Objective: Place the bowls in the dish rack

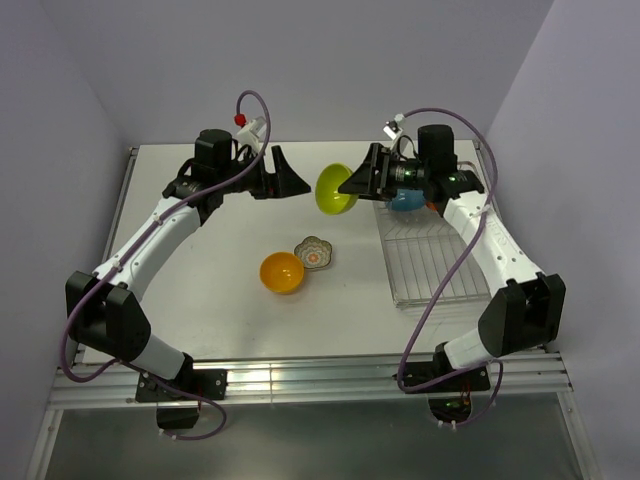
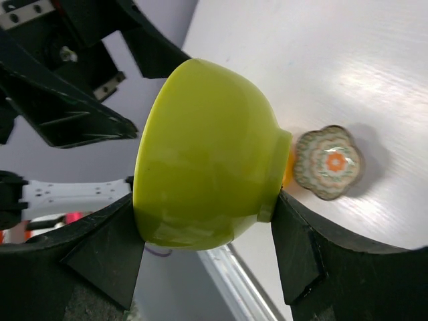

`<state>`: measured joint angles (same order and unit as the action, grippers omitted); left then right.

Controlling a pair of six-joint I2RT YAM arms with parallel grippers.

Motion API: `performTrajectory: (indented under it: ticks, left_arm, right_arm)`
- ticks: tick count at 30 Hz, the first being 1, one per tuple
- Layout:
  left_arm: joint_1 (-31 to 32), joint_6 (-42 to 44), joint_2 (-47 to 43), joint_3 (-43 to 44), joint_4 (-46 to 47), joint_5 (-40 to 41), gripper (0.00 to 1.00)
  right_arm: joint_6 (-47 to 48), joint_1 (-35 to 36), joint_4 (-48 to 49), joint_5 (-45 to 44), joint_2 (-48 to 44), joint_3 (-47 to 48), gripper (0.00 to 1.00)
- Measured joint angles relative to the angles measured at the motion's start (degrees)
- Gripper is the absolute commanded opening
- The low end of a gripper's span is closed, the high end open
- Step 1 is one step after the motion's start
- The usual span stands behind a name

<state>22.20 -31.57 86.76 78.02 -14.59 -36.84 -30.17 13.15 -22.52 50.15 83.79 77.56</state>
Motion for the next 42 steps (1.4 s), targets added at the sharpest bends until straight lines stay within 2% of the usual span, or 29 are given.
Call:
performTrajectory:
  ticks: [10, 16, 21, 30, 42]
  left_arm:
    - [0.00, 2.99, -0.04, 0.13, -3.56, 0.59, 1.00]
    - [0.00, 5.46, -0.04, 1.11, -7.56, 3.48, 0.99]
    - [0.00, 6.71, -0.04, 3.04, -10.34, 5.38, 1.00]
    - [0.00, 6.47, 0.28, 3.56, -10.58, 7.69, 0.99]
    - [-0.44, 6.45, 0.26, 3.93, -11.19, 13.29, 0.99]
  right_arm:
    - [16.20, -9.07, -16.57, -5.40, -2.91, 3.93, 0.00]
    - [29.99, -15.13, -29.62, -13.77, -6.71, 5.09, 0.00]
    - [38.18, -16.90, -37.53, -21.81, -9.97, 4.72, 0.00]
    - [45.29, -16.96, -43.85, -33.27, -12.20, 4.22, 0.00]
    - [48.46, -18.84, -45.38, -49.66, -12.59, -5.75, 0.00]
